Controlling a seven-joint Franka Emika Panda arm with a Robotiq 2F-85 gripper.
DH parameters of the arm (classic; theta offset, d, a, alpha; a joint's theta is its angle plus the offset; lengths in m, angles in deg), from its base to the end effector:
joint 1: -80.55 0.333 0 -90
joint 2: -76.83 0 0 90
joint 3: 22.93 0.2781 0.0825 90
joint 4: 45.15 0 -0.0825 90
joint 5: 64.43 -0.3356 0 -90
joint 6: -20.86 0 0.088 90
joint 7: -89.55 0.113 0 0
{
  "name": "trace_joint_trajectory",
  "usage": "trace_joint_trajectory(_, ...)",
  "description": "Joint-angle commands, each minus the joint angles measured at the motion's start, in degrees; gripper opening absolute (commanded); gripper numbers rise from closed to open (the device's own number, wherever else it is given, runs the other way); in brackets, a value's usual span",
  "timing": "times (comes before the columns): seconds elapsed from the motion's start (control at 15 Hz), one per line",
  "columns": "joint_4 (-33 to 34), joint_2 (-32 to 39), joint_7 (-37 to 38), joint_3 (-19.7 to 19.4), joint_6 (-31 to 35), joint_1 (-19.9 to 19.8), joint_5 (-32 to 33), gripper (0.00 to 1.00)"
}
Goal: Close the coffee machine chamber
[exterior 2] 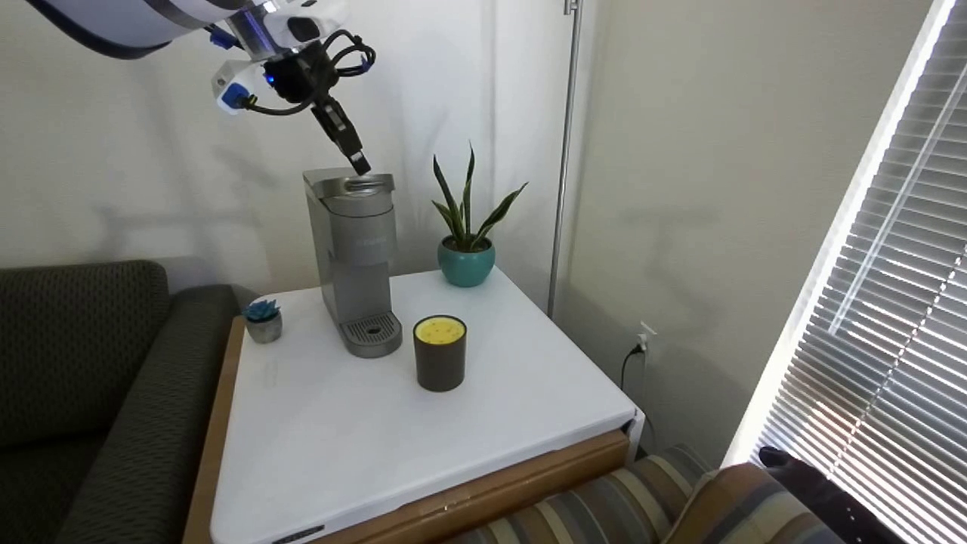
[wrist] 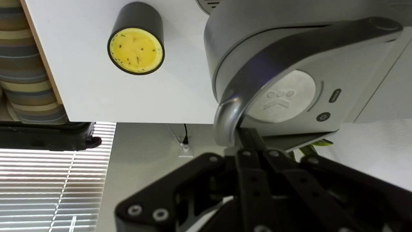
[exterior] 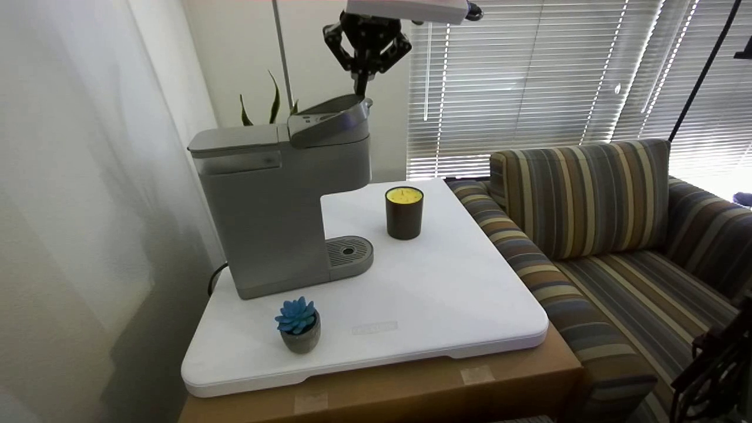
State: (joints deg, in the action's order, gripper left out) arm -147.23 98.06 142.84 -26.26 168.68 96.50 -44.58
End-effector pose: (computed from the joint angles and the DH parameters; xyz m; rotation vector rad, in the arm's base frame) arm 0.6128 0.1457 0.3802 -2.9622 0.6730 -0.7701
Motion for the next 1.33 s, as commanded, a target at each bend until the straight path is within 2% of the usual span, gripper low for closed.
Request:
trace_joint_trajectory(0.0, -0.7, 1.7, -1.4, 0.5, 0.0, -0.7, -1.6, 0.0)
trace_joint_trajectory(0.73, -1.0, 1.8, -3.9, 1.3, -1.5, -1.4, -5.0, 0.0)
trace_joint_trajectory(1.27, -0.3, 1.5, -6.9, 1.6, -6.9, -1.6, -10.0, 0.0)
